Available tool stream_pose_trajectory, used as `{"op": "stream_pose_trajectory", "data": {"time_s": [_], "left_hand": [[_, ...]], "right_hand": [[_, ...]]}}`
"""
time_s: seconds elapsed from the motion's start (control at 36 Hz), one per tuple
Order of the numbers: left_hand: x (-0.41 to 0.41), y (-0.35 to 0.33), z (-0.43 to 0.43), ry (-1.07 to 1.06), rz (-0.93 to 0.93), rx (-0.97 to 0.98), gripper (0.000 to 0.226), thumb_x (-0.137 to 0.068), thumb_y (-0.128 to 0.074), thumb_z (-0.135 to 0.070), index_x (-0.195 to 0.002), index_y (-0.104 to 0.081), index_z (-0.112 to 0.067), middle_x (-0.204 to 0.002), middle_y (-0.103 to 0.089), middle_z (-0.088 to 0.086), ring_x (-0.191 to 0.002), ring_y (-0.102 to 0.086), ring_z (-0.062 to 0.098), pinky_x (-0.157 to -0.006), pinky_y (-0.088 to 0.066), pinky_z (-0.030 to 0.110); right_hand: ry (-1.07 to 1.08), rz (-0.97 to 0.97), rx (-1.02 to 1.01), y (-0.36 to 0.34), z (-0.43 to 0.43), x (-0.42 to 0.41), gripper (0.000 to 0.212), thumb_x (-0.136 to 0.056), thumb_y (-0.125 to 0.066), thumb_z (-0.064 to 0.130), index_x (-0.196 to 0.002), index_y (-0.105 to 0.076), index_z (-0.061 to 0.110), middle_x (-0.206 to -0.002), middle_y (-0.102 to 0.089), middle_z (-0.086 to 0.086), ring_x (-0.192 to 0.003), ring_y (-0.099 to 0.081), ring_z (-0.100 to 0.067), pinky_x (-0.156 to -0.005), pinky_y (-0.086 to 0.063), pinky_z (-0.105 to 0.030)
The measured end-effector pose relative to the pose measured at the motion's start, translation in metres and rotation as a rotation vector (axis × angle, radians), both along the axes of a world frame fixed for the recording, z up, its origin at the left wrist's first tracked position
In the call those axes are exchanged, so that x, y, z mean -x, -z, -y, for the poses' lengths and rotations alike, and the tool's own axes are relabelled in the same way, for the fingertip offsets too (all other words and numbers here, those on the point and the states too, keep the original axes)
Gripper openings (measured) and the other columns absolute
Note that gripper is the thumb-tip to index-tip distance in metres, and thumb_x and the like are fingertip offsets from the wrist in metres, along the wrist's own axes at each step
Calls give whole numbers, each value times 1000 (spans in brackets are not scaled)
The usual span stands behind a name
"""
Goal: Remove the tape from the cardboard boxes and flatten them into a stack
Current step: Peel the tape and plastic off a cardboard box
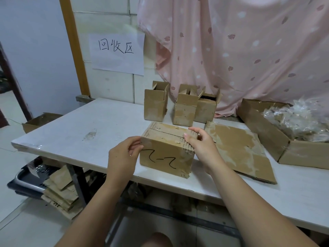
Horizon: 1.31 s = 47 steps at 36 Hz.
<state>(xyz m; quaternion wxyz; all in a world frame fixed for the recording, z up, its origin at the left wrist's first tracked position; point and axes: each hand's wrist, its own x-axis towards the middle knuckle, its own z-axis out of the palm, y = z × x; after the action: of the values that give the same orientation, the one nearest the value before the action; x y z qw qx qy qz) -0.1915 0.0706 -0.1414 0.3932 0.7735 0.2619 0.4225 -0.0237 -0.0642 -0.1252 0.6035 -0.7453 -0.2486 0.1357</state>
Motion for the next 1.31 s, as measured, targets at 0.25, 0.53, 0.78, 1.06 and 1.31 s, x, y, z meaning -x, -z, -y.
{"op": "stream_pose_trajectory", "data": {"time_s": [0.25,0.53,0.78,1.06,1.31], "left_hand": [[-1,5,-15,132,28,415,12,-89,-63,-16,-94,-74,-18,-94,-73,-5,-95,-66,12,-85,-50,26],[-4,-4,-20,255,96,797,18,-94,-55,-12,-77,-62,-10,-95,-66,6,-96,-62,14,-81,-45,25],[-5,-8,-24,198,35,849,16,-92,-55,-9,-79,-64,-13,-84,-61,-1,-81,-53,11,-71,-40,22],[-19,-25,-7,19,20,864,29,-91,-38,7,-67,-49,-3,-71,-46,8,-60,-46,16,-62,-47,23],[-16,-28,3,-58,44,767,26,-87,-41,8,-68,-56,-2,-71,-59,12,-66,-59,17,-77,-54,29]], "right_hand": [[-27,-14,11,2,0,-2,29,-81,-68,42,-108,-58,40,-119,-61,-1,-109,-60,-22,-96,-49,-44],[-33,-5,28,1,1,-3,34,-72,-68,52,-104,-58,44,-118,-60,-1,-110,-59,-22,-97,-48,-47],[-36,13,22,1,-1,-3,31,-79,-68,46,-108,-57,41,-119,-60,-1,-110,-59,-24,-96,-48,-48],[-31,56,68,-9,1,-3,30,-88,-65,28,-117,-56,26,-112,-62,-1,-99,-62,-21,-82,-50,-32],[-36,38,75,-12,-2,-3,31,-88,-66,26,-116,-56,24,-109,-62,-4,-77,-56,-16,-57,-37,-22]]}}
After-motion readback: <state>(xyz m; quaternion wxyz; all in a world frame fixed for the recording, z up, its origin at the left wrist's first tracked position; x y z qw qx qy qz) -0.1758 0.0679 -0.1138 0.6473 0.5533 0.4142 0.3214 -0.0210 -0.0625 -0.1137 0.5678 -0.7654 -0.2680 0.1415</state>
